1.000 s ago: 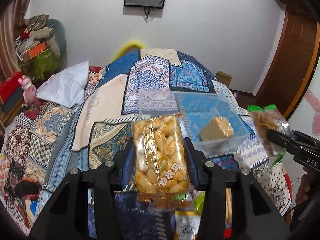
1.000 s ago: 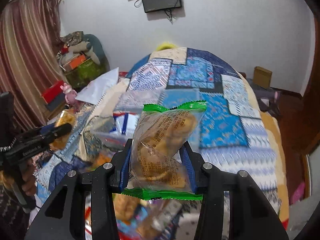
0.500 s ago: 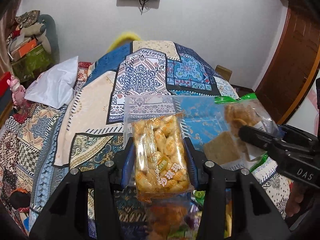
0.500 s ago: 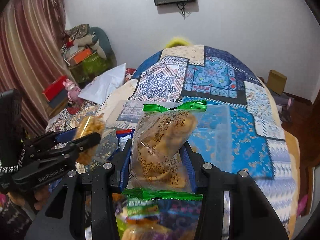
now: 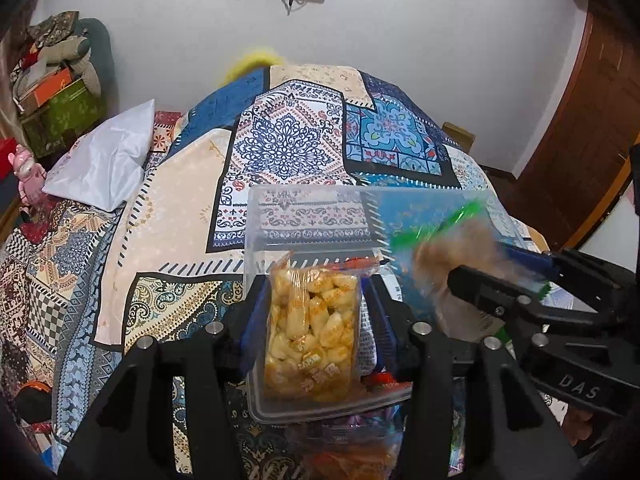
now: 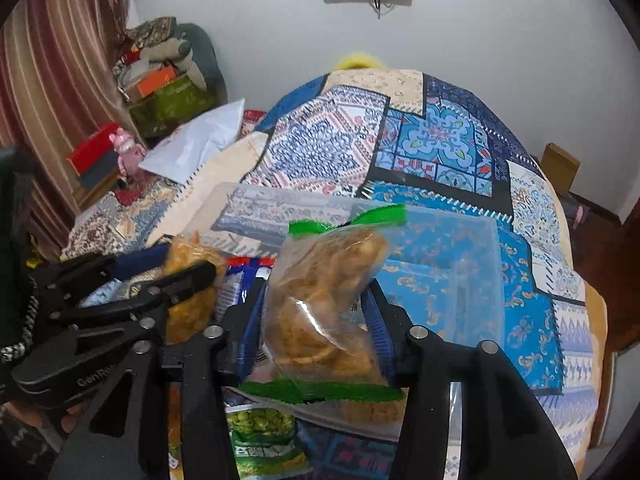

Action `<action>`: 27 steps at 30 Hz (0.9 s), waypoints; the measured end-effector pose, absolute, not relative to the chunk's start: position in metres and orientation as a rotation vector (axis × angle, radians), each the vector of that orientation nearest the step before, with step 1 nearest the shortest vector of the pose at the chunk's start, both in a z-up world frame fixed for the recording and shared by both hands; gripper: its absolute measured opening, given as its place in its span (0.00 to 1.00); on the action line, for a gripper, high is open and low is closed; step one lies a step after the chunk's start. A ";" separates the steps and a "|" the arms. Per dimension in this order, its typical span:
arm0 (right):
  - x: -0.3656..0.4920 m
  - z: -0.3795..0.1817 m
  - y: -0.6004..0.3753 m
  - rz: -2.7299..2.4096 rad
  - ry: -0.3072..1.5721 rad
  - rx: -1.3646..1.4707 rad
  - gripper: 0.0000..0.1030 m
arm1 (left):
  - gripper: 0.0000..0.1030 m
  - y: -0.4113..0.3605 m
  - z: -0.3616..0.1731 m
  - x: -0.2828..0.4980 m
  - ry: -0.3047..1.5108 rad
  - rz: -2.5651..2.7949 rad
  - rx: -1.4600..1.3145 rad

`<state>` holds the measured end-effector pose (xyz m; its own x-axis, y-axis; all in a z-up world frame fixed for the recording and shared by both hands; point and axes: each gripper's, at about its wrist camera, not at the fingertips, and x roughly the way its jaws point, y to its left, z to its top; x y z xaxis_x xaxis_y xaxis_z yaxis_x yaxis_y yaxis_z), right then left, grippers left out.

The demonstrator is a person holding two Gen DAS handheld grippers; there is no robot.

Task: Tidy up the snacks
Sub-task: 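Place the puffed-corn bag in the box with the left gripper while the right drops the crisps bag in, then grasp the orange snack bag with the left gripper while the right grasps the white-labelled cracker roll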

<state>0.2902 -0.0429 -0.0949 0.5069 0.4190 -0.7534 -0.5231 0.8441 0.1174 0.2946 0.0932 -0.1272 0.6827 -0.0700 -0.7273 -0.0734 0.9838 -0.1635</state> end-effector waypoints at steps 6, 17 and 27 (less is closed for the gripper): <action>0.285 -0.085 -0.052 0.568 0.867 -0.117 0.47 | 0.50 0.094 -0.113 0.282 0.802 -0.006 -0.189; 0.240 -0.043 -0.088 0.555 0.812 -0.090 0.47 | 0.56 0.076 -0.087 0.231 0.788 -0.011 -0.146; 0.197 -0.044 -0.131 0.508 0.846 -0.027 0.51 | 0.62 0.063 -0.093 0.181 0.818 -0.004 -0.113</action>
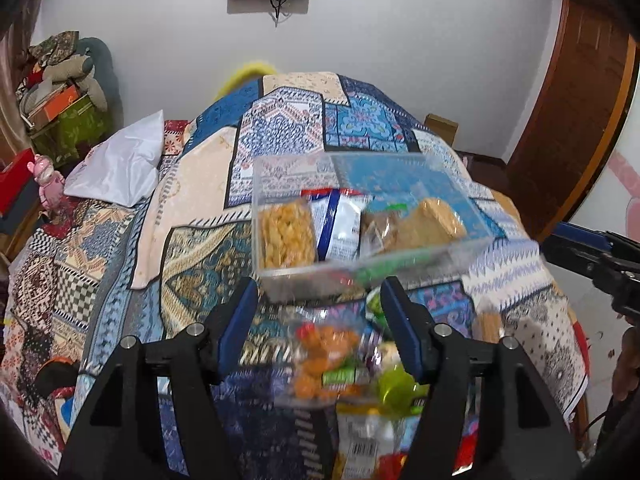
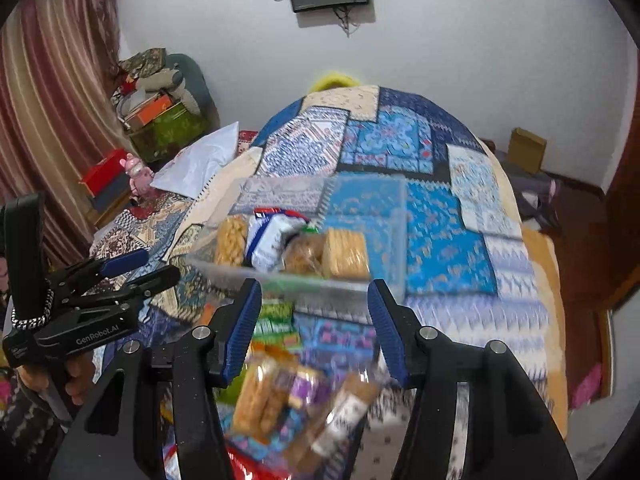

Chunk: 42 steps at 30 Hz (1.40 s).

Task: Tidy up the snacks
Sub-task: 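Grasp the orange snack bag with the left gripper while the right grasps the white-labelled cracker roll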

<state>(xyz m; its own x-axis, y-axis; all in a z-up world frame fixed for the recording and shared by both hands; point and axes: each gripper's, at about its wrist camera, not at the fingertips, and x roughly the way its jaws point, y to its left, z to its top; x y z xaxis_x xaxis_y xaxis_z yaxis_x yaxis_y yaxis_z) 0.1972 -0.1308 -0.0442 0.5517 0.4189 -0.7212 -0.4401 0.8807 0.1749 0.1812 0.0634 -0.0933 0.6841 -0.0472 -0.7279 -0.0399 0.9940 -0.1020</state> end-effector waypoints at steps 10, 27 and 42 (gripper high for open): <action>0.173 -0.094 -0.155 0.437 0.955 -0.028 0.52 | 0.63 0.060 -0.140 0.171 0.925 0.001 -0.128; 0.170 -0.154 -0.149 0.461 1.104 0.017 0.54 | 0.64 0.049 -0.178 0.187 0.971 -0.020 -0.147; 0.159 -0.152 -0.157 0.479 1.071 -0.035 0.34 | 0.45 0.039 -0.174 0.180 0.934 -0.024 -0.080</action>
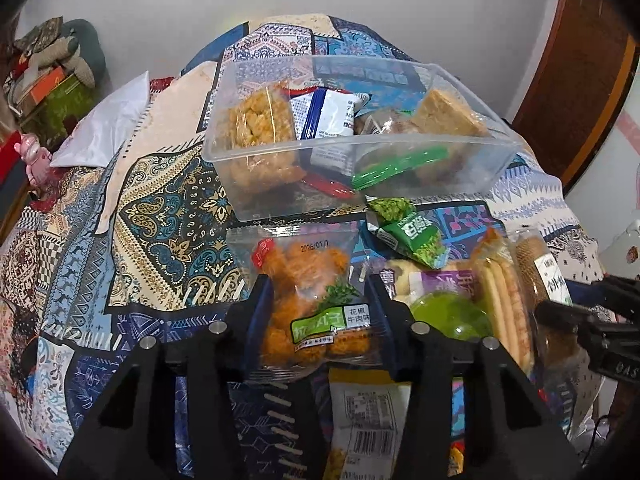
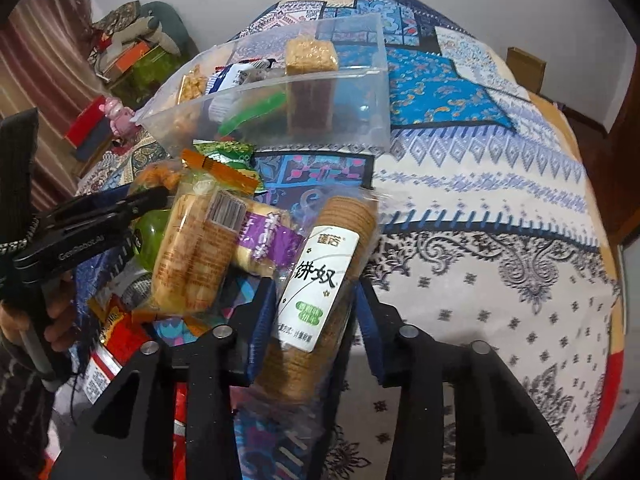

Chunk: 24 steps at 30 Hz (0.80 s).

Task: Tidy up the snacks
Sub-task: 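Grasp the orange snack bag with the left gripper while the right grasps the white-labelled cracker roll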

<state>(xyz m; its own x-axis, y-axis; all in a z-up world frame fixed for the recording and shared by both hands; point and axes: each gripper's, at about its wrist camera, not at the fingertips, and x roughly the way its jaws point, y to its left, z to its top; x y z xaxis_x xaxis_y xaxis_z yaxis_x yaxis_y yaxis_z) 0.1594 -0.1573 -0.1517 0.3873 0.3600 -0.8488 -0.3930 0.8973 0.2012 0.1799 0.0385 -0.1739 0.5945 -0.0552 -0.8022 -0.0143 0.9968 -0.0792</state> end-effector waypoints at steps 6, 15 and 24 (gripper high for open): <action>0.162 -0.144 -0.164 0.446 1.035 -0.055 0.31 | 0.40 0.046 -0.157 0.170 0.899 -0.026 -0.105; 0.162 -0.116 -0.174 0.433 0.950 -0.043 0.31 | 0.39 0.053 -0.110 0.158 0.794 -0.035 -0.134; 0.185 -0.076 -0.172 0.448 0.840 -0.004 0.31 | 0.39 0.055 -0.077 0.175 0.726 -0.046 -0.158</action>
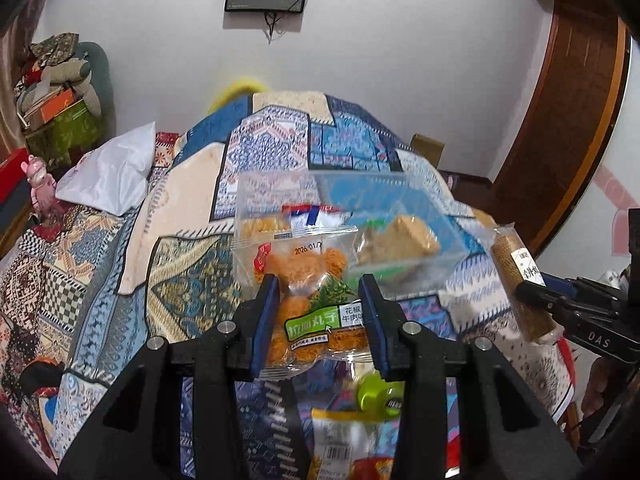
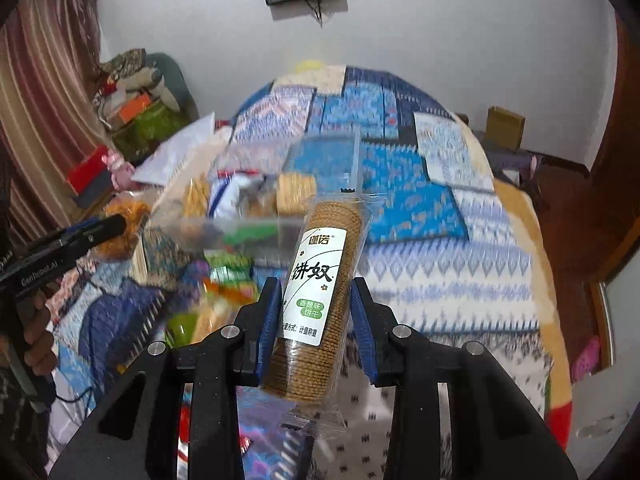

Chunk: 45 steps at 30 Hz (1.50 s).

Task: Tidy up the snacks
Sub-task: 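Grasp the orange snack bag with the left gripper while the right grasps the white-labelled cracker roll, then lower the orange bag into the box with the left gripper while the right places the cracker roll in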

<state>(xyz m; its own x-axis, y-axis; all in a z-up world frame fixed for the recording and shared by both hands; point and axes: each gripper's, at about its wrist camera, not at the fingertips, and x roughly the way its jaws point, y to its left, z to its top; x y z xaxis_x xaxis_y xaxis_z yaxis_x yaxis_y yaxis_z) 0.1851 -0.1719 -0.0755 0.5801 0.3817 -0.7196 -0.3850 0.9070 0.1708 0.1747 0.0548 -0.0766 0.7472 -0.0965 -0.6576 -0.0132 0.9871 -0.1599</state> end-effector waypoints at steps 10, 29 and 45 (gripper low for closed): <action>0.225 -0.060 -0.153 0.455 0.786 -0.016 0.31 | 0.39 0.045 -0.067 0.216 0.707 -0.070 -0.147; 0.305 -0.090 -0.126 0.455 0.823 -0.092 0.31 | 0.39 0.027 -0.116 0.299 0.797 -0.102 -0.130; 0.289 -0.074 -0.132 0.463 0.810 -0.107 0.41 | 0.48 0.026 -0.101 0.285 0.778 -0.087 -0.137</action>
<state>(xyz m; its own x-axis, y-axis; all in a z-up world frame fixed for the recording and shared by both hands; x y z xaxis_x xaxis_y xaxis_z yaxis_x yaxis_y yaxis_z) 0.2893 -0.1317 -0.0738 0.5956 0.3580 -0.7191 -0.4384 0.8950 0.0825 0.2852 0.0265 -0.1014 0.7093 -0.1283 -0.6932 0.0274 0.9876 -0.1547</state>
